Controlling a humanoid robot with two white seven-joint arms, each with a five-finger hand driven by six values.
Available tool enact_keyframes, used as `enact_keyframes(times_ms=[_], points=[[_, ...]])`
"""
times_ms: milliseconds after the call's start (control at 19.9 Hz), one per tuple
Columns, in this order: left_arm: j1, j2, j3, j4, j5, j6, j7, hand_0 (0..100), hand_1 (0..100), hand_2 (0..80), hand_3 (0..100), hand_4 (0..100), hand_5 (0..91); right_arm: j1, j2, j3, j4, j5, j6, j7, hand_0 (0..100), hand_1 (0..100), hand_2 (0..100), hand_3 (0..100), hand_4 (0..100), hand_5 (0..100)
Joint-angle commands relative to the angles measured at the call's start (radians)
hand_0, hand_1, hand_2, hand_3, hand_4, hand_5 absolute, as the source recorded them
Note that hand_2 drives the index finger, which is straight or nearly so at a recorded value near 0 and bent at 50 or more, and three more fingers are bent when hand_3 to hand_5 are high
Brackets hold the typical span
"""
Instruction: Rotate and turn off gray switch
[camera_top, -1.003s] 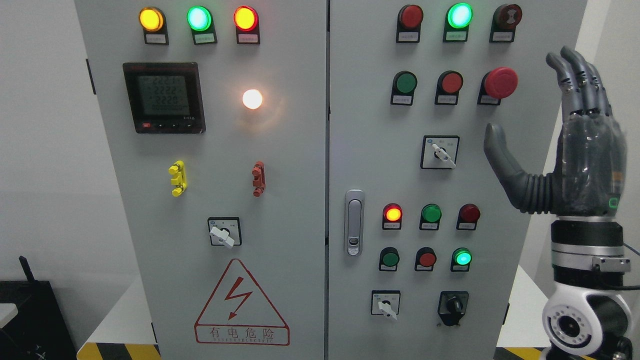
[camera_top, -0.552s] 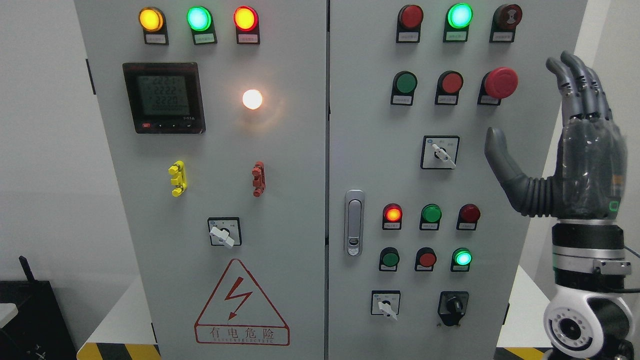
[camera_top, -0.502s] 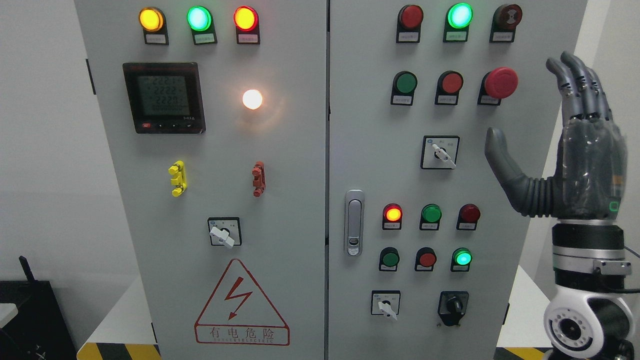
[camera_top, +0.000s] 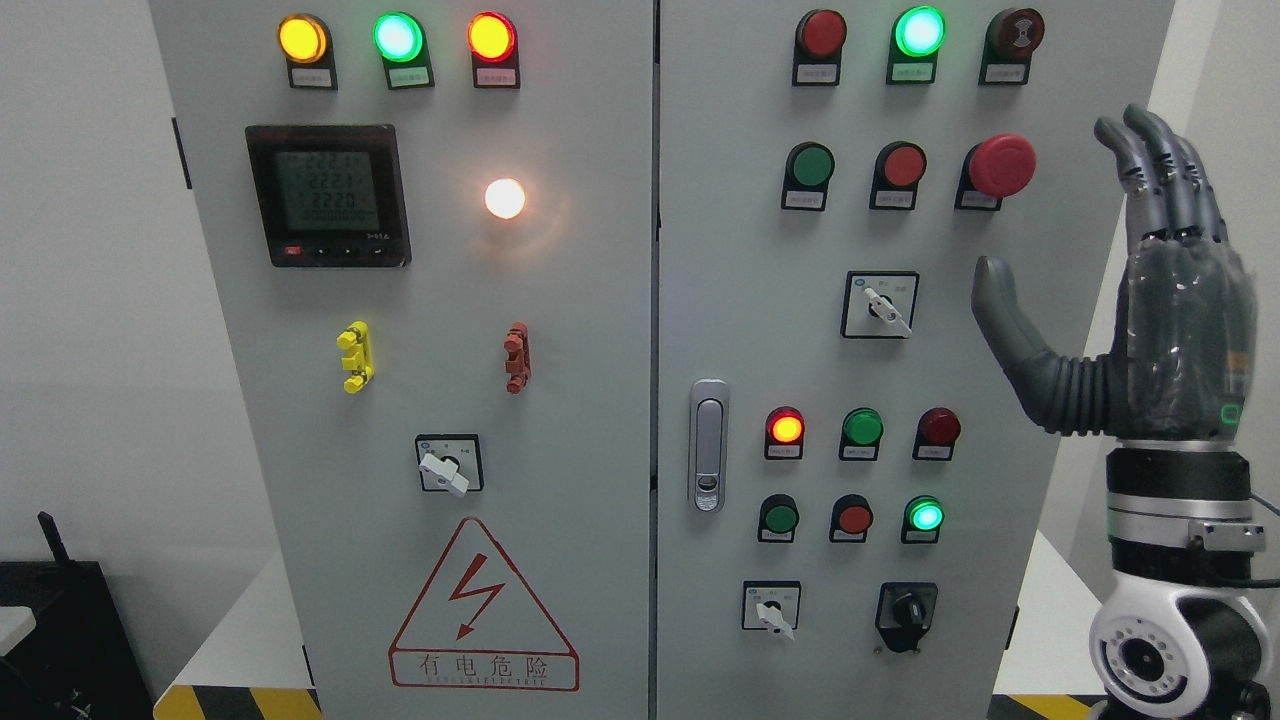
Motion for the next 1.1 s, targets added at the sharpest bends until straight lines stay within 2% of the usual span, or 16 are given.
enact_keyframes(times_ms=[0,50,100,401,452,502,652,753,1054], points=[[0.000,0.000,-0.002,0.014,0.000,0.001,0.001,12,39,0.0,0,0,0.0,0.001,0.007,-0.001,-0.001,-0.002,0.012,-0.001,38,34,0,37,27,15],[0.000,0.000,-0.002,0.014,0.000,0.001,0.000,12,39,0.0,0,0,0.0,0.002,0.009,-0.001,-0.001,-0.004,0.022,0.000,38,34,0,46,35,29],[0.000,0.000,-0.002,0.014,0.000,0.001,0.001,12,39,0.0,0,0,0.0,0.002,0.010,0.000,-0.001,-0.004,0.023,0.000,37,34,3,51,41,39],[0.000,0.000,-0.002,0.014,0.000,0.001,0.000,12,39,0.0,0,0,0.0,0.028,0.015,0.011,-0.001,-0.006,0.043,0.000,27,39,19,63,66,82],[0.000,0.000,-0.002,0.014,0.000,0.001,0.000,12,39,0.0,0,0,0.0,0.034,0.016,0.014,-0.001,-0.007,0.052,0.000,26,40,20,65,68,84],[0.000,0.000,-0.002,0.014,0.000,0.001,0.001,12,39,0.0,0,0,0.0,0.042,0.018,0.016,-0.001,-0.007,0.057,0.000,26,40,26,69,74,91],[0.000,0.000,-0.002,0.014,0.000,0.001,0.001,12,39,0.0,0,0,0.0,0.056,0.045,0.037,-0.001,-0.007,0.060,0.000,25,41,37,78,82,98],[0.000,0.000,-0.002,0.014,0.000,0.001,0.001,12,39,0.0,0,0,0.0,0.069,0.049,0.049,-0.001,-0.006,0.075,0.000,24,41,42,80,83,100],[0.000,0.000,-0.002,0.014,0.000,0.001,0.001,12,39,0.0,0,0,0.0,0.088,0.052,0.081,-0.001,-0.005,0.121,0.000,12,37,48,86,87,100]])
